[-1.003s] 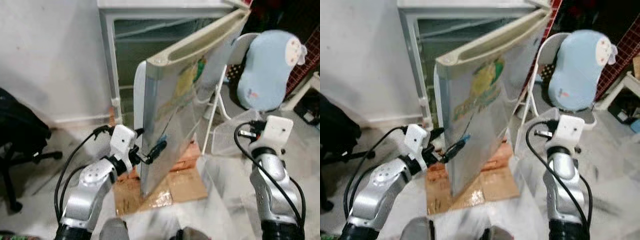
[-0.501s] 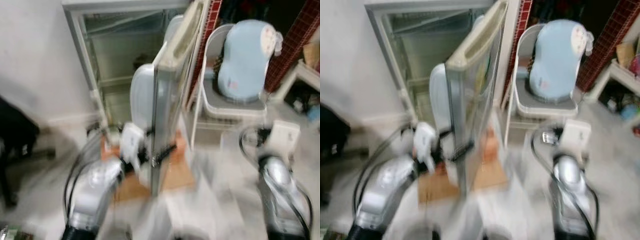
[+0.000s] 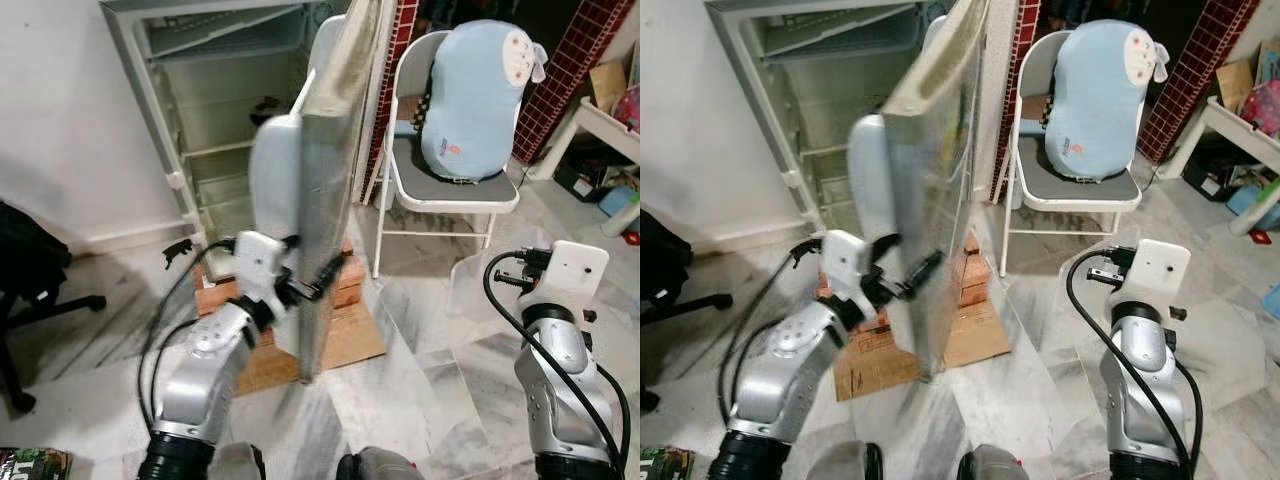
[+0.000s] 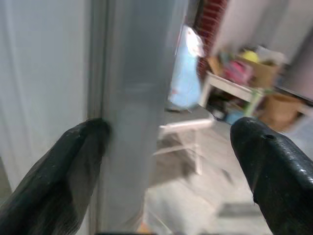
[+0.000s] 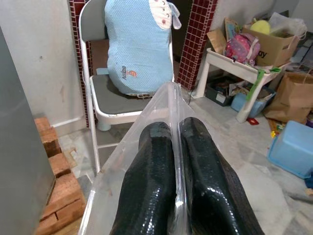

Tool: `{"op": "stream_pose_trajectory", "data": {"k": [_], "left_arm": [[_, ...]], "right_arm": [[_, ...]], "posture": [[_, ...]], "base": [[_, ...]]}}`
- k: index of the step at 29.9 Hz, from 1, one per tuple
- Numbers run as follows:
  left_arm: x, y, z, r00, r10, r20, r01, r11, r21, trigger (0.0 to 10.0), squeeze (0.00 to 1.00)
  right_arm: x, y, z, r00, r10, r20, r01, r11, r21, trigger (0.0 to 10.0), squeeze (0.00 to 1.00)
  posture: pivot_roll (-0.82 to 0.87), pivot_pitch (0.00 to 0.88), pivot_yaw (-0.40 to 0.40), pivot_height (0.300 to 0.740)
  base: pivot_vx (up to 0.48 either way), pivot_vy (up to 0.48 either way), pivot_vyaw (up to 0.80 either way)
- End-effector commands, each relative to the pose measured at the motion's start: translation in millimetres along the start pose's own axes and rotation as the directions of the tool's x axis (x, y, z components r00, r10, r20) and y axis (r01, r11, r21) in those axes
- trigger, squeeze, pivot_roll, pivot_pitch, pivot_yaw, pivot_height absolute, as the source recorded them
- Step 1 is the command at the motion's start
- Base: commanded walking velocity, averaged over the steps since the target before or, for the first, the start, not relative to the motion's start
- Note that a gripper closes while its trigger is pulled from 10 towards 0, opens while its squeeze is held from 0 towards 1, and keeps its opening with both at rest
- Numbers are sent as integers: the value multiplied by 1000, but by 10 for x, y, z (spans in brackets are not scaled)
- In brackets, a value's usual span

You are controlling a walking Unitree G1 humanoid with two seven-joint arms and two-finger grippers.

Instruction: Restocking fridge

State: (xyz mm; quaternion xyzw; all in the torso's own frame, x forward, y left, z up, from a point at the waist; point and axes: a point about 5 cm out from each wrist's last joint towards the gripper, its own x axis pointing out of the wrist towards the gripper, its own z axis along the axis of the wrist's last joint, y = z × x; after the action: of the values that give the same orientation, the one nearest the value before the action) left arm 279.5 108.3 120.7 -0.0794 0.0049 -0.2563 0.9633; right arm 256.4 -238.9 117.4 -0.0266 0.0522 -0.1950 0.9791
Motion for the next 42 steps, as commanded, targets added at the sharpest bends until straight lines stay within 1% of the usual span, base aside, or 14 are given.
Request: {"op": "stream_pose_trajectory", "data": {"k": [1,5,6,8,10,11,13,15,16,17,21,25,33,42], "left_arm": [[88,-125,18,996,-86,8,86,996,3,10000,0],[253,-289,-3,983,-186,-9,186,983,12,10000,0],[354,-406,-10,968,-249,-22,249,968,7,10000,0],[396,-462,-12,960,-280,-27,280,960,2,10000,0],[511,-716,-31,904,-424,-51,424,905,3,10000,0],[525,-756,-34,896,-441,-53,441,898,-6,10000,0],[541,-935,-55,840,-537,-73,537,843,-23,10000,0],[539,-993,-67,818,-569,-83,568,822,-31,10000,0],[540,-1062,-82,794,-601,-89,601,799,-26,10000,0],[540,-1062,-82,794,-601,-89,601,799,-26,10000,0],[541,-1146,-113,755,-649,-97,650,760,-27,10000,0],[561,-1134,-100,753,-651,-91,653,757,-19,10000,0],[642,-1018,-3,808,-589,-35,589,808,14,10000,0],[660,-923,-20,847,-532,-17,532,846,31,10000,0]], "right_arm": [[-6,-49,53,999,-29,20,29,1000,-11,10000,0],[-20,-114,44,998,-65,18,65,997,-33,10000,0],[-36,-153,43,996,-85,20,86,995,-46,10000,0],[-44,-170,44,995,-93,21,94,994,-51,10000,0],[-76,-263,35,991,-132,22,134,989,-71,10000,0],[-82,-277,36,990,-138,22,139,988,-73,10000,0],[-115,-342,37,986,-163,25,164,982,-92,10000,0],[-125,-366,39,985,-172,26,173,980,-99,10000,0],[-145,-412,42,981,-190,27,192,976,-99,10000,0],[-145,-412,42,981,-190,27,192,976,-99,10000,0],[-178,-492,59,974,-223,34,225,968,-108,10000,0],[-191,-530,71,972,-232,38,235,965,-113,10000,0],[-196,-563,96,965,-257,45,261,957,-124,10000,0],[-182,-575,110,962,-268,48,272,954,-128,10000,0]], "posture": [[-49,70,-16,740],[-67,72,-5,740],[-77,71,0,740],[-81,71,2,740],[-104,70,14,740],[-104,70,14,740],[-123,70,23,740],[-123,70,23,740],[-147,71,33,740],[-147,71,33,740],[-165,71,37,740],[-180,74,44,740],[-187,67,44,740],[-184,63,48,740]], "base": [[0,0,0],[0,0,0],[0,0,0],[0,0,0],[0,0,0],[0,0,0],[0,0,0],[0,0,0],[0,0,0],[0,0,0],[0,0,0],[0,0,0],[0,0,0],[0,0,0]]}}
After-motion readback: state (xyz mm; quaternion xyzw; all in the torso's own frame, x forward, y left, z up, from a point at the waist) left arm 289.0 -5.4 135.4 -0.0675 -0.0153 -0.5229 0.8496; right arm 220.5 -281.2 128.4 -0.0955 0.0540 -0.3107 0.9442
